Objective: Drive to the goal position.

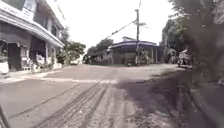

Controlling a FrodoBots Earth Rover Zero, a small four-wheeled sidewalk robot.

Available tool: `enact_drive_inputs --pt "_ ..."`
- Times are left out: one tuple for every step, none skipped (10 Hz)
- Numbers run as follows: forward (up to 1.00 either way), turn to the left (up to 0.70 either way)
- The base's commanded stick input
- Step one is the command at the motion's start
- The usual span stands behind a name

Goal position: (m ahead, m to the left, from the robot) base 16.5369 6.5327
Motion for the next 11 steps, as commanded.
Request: enact_drive_inputs --pt "0.7 0.0" --pt "0.7 0.0" --pt "0.7 0.0" --pt "0.7 0.0" --pt "0.7 0.0" --pt "0.7 0.0" --pt "0.7 0.0" --pt "0.7 0.0" --pt "0.7 0.0" --pt "0.7 0.0" --pt "0.7 0.0"
